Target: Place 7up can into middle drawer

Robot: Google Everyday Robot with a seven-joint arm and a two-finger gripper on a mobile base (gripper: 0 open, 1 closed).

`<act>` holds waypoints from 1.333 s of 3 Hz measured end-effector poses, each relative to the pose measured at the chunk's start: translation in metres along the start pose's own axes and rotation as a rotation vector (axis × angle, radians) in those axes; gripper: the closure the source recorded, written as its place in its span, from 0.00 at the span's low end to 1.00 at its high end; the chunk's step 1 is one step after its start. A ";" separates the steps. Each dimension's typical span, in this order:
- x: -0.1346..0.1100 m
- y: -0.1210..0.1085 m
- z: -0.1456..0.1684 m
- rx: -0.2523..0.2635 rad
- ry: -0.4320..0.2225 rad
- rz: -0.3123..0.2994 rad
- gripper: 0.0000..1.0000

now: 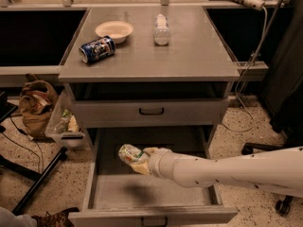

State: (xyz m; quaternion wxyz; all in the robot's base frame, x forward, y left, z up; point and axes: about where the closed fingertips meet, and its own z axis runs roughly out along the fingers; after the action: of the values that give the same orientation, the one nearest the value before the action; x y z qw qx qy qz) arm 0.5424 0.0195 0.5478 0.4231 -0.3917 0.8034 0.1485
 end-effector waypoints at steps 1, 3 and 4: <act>0.000 0.000 0.000 0.000 0.000 0.000 1.00; 0.052 0.002 0.037 -0.062 0.082 0.010 1.00; 0.088 0.000 0.058 -0.087 0.151 0.007 1.00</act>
Offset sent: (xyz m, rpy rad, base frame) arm 0.0076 -0.0043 -0.0450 0.0216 0.0752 0.0162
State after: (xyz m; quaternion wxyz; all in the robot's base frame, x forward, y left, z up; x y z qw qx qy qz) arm 0.5456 0.0075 0.4432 0.3434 -0.4171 0.8271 0.1548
